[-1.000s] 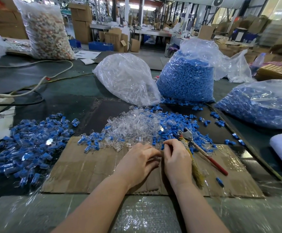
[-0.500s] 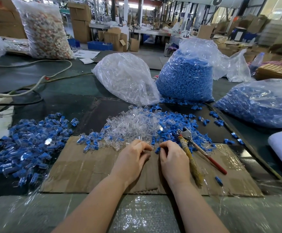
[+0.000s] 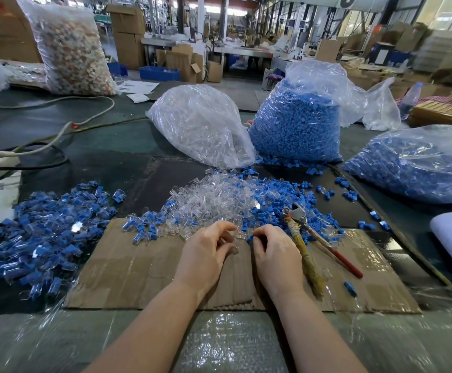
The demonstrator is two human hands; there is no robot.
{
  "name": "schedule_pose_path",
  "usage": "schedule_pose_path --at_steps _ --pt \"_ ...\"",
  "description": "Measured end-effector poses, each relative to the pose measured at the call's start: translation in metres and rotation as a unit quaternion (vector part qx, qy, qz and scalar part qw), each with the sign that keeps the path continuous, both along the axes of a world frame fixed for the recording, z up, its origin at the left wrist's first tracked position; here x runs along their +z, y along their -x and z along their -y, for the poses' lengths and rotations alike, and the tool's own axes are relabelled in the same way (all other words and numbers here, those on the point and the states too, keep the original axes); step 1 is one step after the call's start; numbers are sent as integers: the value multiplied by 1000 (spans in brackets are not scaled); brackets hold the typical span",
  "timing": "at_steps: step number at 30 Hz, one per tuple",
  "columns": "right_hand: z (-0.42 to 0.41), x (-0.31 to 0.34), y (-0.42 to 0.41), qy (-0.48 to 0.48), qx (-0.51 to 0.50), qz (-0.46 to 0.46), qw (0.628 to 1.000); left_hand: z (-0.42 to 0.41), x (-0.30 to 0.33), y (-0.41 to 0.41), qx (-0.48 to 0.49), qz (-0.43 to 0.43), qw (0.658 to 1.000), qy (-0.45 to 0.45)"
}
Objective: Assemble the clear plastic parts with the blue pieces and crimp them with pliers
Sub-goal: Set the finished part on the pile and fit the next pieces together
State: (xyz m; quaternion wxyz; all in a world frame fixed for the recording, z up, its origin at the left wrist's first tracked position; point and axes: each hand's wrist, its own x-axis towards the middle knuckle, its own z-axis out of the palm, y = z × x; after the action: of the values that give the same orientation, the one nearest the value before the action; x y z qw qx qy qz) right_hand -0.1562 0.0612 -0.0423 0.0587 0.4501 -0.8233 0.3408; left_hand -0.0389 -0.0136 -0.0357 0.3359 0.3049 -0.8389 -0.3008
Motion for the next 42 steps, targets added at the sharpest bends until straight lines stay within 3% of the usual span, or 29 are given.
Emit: schedule_pose_path --at_steps 8,25,42 --pt "0 0 1 -2 5 7 1000 -1 3 -1 13 -13 1000 24" --pt "-1 1 0 10 8 17 1000 2 -3 5 -65 77 992 70" --pt "-2 2 0 13 11 37 999 3 -3 6 -66 64 994 61"
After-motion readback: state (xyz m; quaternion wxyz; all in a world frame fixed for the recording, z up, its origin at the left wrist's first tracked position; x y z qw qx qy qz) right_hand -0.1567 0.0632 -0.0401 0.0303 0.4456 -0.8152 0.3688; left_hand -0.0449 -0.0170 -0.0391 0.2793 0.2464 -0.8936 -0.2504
